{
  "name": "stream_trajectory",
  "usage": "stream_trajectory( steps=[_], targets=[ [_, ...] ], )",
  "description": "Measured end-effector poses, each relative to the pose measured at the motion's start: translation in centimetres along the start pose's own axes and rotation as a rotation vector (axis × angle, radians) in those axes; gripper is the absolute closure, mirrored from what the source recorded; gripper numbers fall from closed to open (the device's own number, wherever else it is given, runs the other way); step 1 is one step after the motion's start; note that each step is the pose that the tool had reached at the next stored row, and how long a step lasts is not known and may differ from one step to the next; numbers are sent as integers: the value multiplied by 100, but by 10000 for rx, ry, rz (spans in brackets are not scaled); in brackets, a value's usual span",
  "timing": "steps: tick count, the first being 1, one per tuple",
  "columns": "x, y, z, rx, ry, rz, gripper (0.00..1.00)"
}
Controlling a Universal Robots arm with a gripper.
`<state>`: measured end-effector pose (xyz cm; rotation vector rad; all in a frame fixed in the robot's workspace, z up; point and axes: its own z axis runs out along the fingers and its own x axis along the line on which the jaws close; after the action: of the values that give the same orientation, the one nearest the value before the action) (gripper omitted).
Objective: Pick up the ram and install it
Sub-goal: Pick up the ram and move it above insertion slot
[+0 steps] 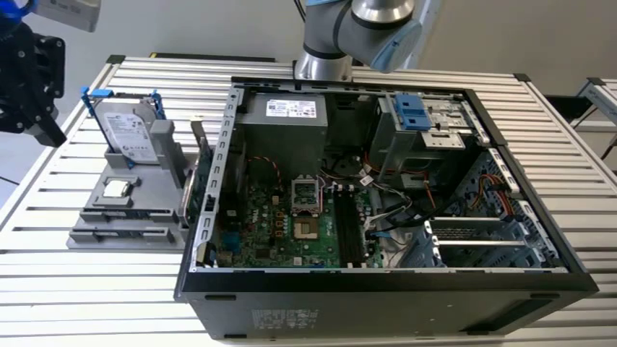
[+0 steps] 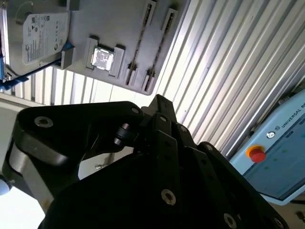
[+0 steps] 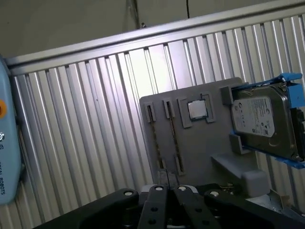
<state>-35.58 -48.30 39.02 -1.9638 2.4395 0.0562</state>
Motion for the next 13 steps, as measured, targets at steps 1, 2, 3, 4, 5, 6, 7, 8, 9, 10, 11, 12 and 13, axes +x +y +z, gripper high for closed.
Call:
stream_trajectory(
  steps=[1, 2, 3, 4, 5, 6, 7, 8, 9, 10, 11, 12, 13],
  targets=[
    [0, 0, 0, 9, 0, -115, 100],
    [0, 0, -1, 16, 0, -235, 100],
    [0, 0, -1, 24, 1, -352, 100],
    [0, 0, 1, 35, -1, -470, 100],
    [0, 0, 1, 44, -1, -587, 100],
    [0, 0, 1, 54, -1, -708, 100],
    [0, 0, 0, 64, -2, -825, 100],
    [0, 0, 0, 76, -2, -936, 100],
    [0, 1, 0, 89, -3, -1044, 100],
    [0, 0, 0, 103, -4, -1150, 100],
    [0, 0, 0, 115, -5, -1251, 100],
    [0, 0, 0, 124, -6, -1338, 100],
    [0, 0, 1, 135, -7, -1429, 100]
  ],
)
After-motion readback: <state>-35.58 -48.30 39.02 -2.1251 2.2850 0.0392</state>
